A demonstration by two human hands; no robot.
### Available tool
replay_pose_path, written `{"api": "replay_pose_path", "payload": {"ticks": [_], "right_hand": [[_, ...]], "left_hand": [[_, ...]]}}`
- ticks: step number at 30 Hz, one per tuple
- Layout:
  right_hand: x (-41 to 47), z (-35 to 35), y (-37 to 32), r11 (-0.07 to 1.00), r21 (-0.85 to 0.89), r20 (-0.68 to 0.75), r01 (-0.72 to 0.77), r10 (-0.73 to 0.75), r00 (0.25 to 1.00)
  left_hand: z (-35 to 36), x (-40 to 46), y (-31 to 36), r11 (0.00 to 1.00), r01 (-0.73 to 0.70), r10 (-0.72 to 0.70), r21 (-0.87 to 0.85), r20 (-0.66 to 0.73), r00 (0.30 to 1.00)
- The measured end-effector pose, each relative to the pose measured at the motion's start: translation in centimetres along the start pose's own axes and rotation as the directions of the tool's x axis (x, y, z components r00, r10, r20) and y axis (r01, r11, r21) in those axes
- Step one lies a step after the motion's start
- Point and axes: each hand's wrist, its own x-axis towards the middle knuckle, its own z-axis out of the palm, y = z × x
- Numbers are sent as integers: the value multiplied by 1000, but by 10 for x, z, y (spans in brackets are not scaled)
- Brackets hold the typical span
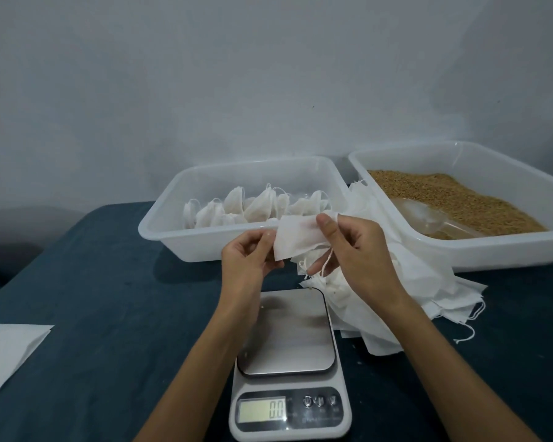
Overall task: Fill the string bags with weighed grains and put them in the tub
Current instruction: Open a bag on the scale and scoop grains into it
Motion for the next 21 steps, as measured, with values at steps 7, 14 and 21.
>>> {"api": "replay_pose_path", "payload": {"ticks": [7, 14, 21], "right_hand": [[-6, 6, -16, 986, -164, 143, 24, 0, 990], [3, 1, -57, 888, -459, 391, -1, 203, 898], [13, 0, -91, 822, -551, 534, -144, 480, 696]], "left_hand": [[-26, -34, 2, 632, -591, 376, 501, 468, 800], [-18, -26, 7, 689, -518, 186, 507, 568, 802], [-21, -33, -8, 783, -462, 198, 416, 537, 820]]}}
